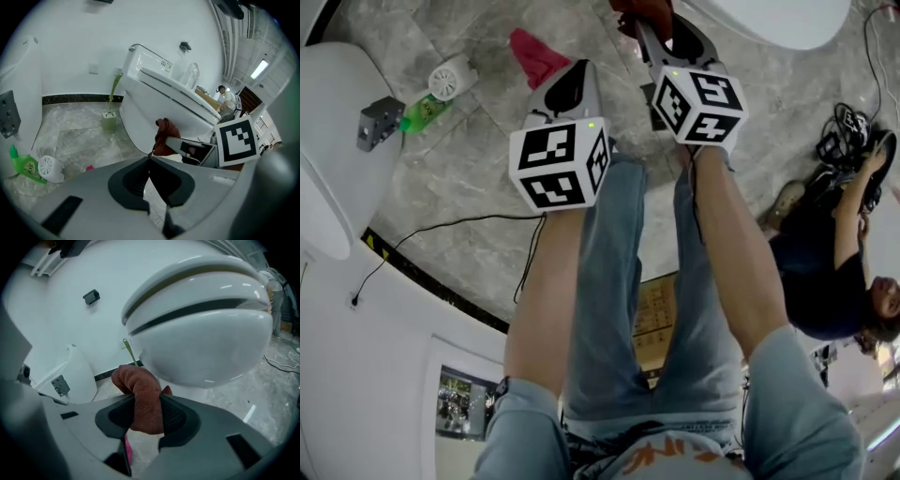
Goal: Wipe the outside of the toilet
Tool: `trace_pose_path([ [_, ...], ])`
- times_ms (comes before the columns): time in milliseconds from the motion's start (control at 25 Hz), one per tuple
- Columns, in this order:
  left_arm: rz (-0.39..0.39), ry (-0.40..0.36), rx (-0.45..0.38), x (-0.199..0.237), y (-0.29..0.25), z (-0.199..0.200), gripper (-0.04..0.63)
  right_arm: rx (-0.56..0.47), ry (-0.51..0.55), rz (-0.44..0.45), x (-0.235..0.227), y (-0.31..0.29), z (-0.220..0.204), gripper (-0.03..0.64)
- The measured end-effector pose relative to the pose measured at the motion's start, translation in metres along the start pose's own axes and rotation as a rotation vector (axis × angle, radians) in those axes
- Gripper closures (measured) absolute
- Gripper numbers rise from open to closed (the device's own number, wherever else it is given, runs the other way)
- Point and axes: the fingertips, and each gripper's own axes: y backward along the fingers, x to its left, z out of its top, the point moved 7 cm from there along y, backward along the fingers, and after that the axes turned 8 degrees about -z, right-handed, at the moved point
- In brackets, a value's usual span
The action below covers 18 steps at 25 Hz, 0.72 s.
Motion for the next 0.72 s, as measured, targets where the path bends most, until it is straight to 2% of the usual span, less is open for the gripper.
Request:
trace_pose_path([
  [120, -0.02, -0.02, 0.01, -0.004, -0.006, -0.003, 0.597, -0.003, 0.004, -0.009, -0.006, -0.006, 0.0, 0.474],
  [320, 0.006, 0.005, 0.009, -0.005, -0.007, -0.005, 0.597, 0.014, 0.028, -0.039, -0.017, -0.012, -0.002, 0.474],
  [720, 0.009, -0.004, 0.036, -0.027, -0.02, -0.004, 0.597, 0.06, 0.037, -0.062, -0.048, -0.013, -0.006, 0.471],
])
